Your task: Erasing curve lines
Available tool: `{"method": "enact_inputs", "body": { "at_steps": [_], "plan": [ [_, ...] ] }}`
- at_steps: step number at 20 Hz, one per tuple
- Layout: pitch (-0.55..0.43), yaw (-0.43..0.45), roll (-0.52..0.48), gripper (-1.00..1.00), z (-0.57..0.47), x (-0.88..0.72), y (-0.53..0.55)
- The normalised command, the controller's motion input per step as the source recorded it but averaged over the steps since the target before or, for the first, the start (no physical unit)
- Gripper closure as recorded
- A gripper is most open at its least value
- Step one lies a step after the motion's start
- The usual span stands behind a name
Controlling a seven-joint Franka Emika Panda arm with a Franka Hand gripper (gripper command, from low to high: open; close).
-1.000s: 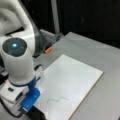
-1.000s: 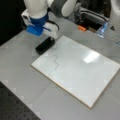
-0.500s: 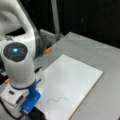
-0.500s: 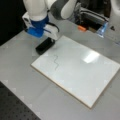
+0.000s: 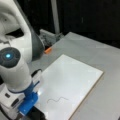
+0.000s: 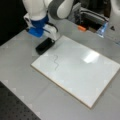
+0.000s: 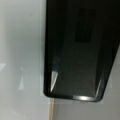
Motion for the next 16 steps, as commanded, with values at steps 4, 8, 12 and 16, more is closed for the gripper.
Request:
{"method": "enact_inputs", "body": {
  "at_steps": [4, 8, 12, 16],
  "plan": [
    [-0.182, -0.015, 0.063, -1.0, -0.14, -0.05, -0.09],
    [-0.195, -0.007, 0.032, -1.0, -0.15, -0.04, -0.09],
    [-0.172, -0.009, 0.016, -1.0, -0.14, -0.04, -0.1],
    [-0.149, -0.027, 0.018, -1.0, -0.11, -0.09, -0.06]
  ]
}}
